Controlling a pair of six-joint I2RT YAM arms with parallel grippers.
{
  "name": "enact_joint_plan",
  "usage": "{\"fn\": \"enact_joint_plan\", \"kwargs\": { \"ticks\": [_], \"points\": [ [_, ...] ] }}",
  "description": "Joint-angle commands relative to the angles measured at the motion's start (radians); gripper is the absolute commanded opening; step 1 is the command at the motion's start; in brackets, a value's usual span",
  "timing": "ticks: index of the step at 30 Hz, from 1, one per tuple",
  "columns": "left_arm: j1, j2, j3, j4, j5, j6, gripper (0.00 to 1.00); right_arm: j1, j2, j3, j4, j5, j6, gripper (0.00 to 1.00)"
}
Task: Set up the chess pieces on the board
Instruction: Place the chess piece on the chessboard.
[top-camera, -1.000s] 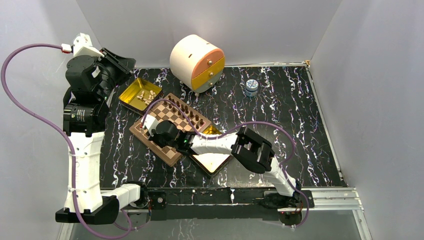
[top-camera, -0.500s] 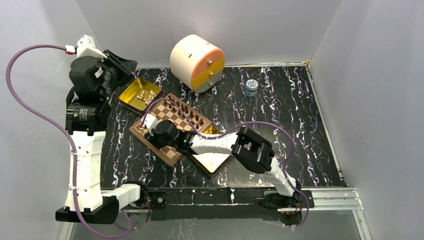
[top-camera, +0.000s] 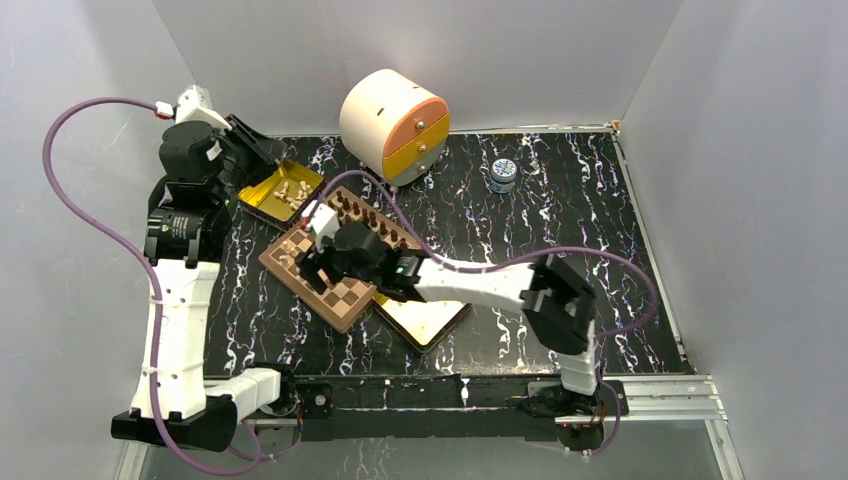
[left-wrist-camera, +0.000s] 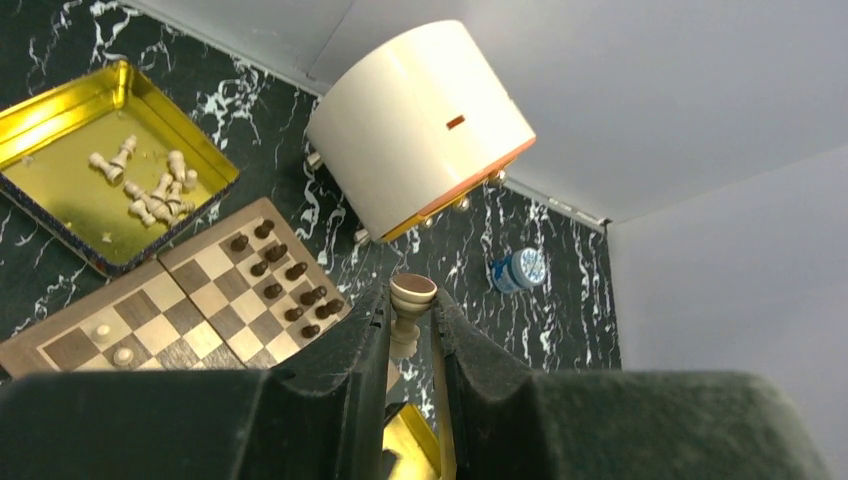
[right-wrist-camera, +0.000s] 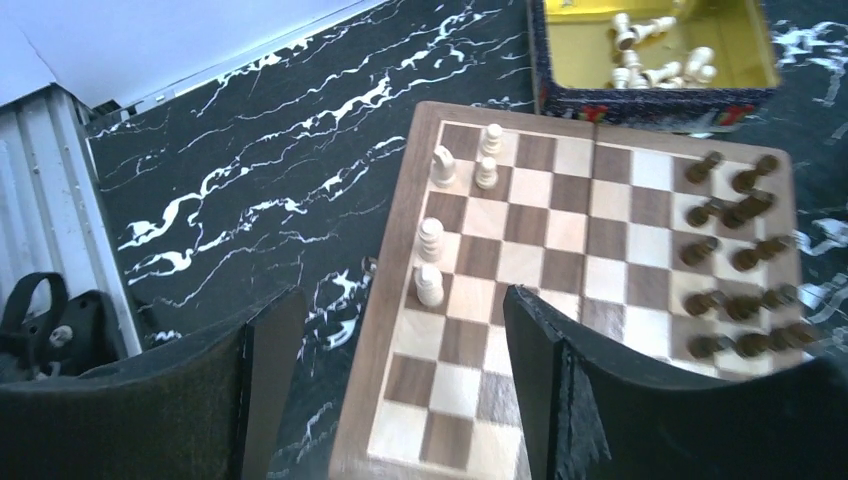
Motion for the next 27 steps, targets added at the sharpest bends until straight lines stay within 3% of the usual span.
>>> {"fn": "enact_joint_plan", "kwargs": {
  "ticks": [1, 6, 17, 27],
  "points": [
    [-0.009, -0.010, -0.041, -0.030, 0.049, 0.037, 0.01, -0.008, -0.197, -0.124, 0.006, 0.018, 0.064, 0.84],
    [-0.009, 0.036, -0.090, -0.134, 0.118, 0.098, 0.00, -0.009, -0.411, -0.317, -0.065, 0.021, 0.134, 0.98],
    [-0.014, 0.132, -0.229, -0.315, 0.248, 0.174, 0.00, -0.009, -0.750, -0.494, -0.259, 0.052, 0.269, 0.99],
    [-0.105, 0.261, -0.322, -0.354, 0.316, 0.168, 0.00, -0.009, -0.874, -0.633, -0.245, 0.108, 0.286, 0.98]
  ]
}}
